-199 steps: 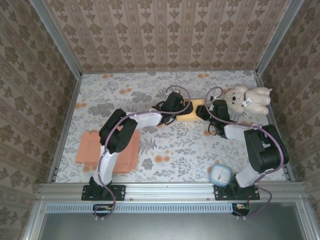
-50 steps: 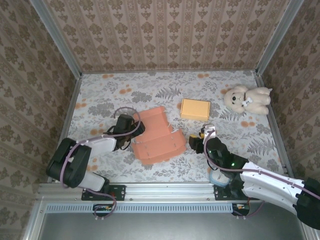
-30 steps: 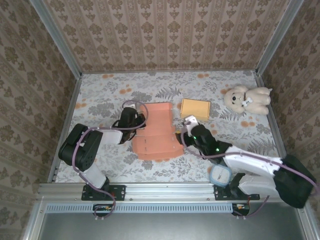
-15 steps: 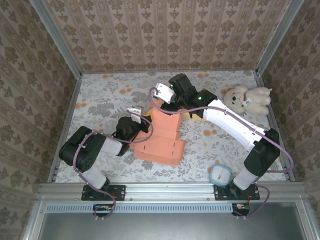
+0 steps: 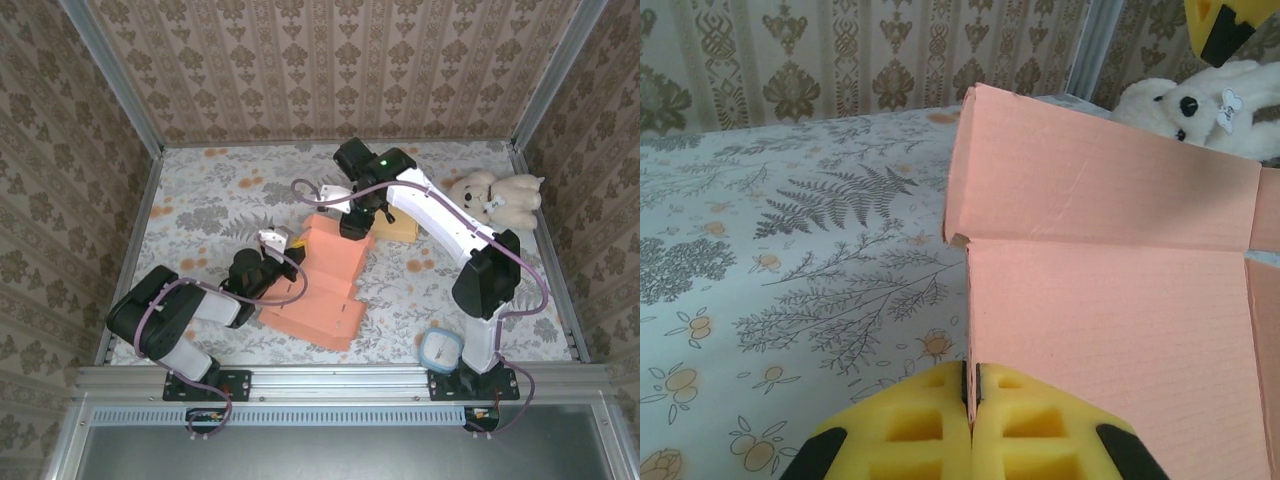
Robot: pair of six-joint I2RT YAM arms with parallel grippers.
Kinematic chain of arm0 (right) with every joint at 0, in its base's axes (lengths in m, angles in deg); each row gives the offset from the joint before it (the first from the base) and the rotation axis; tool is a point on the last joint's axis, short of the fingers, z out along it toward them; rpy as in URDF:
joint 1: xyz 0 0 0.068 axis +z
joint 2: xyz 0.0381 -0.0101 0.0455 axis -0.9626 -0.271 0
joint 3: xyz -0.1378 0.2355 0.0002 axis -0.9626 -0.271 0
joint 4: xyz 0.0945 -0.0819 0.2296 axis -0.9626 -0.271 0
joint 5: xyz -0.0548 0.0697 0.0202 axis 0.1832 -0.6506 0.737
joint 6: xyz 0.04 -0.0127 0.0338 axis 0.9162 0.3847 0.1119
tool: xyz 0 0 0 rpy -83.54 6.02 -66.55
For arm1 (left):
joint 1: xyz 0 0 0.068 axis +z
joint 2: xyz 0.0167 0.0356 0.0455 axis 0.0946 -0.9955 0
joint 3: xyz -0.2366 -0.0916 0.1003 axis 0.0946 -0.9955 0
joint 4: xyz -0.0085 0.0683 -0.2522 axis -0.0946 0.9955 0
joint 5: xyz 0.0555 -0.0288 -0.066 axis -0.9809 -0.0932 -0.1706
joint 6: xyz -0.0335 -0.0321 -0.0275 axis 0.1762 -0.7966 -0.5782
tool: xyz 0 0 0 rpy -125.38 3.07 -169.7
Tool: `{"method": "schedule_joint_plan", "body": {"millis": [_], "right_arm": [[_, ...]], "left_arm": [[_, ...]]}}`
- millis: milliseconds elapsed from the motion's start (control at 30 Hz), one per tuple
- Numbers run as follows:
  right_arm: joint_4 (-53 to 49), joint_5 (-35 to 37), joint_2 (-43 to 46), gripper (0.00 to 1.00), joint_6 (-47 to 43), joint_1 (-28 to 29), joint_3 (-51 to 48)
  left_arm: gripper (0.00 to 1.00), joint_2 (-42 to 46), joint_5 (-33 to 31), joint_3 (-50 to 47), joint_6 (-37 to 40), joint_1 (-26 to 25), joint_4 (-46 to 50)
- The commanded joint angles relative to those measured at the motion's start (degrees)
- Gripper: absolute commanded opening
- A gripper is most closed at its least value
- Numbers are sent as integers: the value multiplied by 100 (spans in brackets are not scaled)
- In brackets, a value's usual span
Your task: Fold the paper box
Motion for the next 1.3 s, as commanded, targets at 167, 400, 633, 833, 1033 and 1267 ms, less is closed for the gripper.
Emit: {"method": "schedule_joint_plan", "body": {"millis": [167, 400, 633, 833, 1033, 1267], "right_arm": [[-459, -368, -160, 47, -100, -277, 127], [-398, -614, -189, 47, -143, -367, -122], [-579, -898, -275, 40, -216, -504, -177], [-401, -919, -161, 42, -208, -507, -296], [-331, -1257, -197, 41, -372, -506, -436], [47, -1586, 23, 1, -255, -539, -729]], "left_arm": [[0, 108, -164, -139, 237, -154, -425], [0, 243, -284, -189, 236, -230, -431], [0, 301, -367, -206, 225, -239, -444], [0, 317, -350, -198, 178, -246, -443], [0, 355, -250, -149, 172, -276, -445], [0, 683, -361, -144, 162, -340, -337]]}}
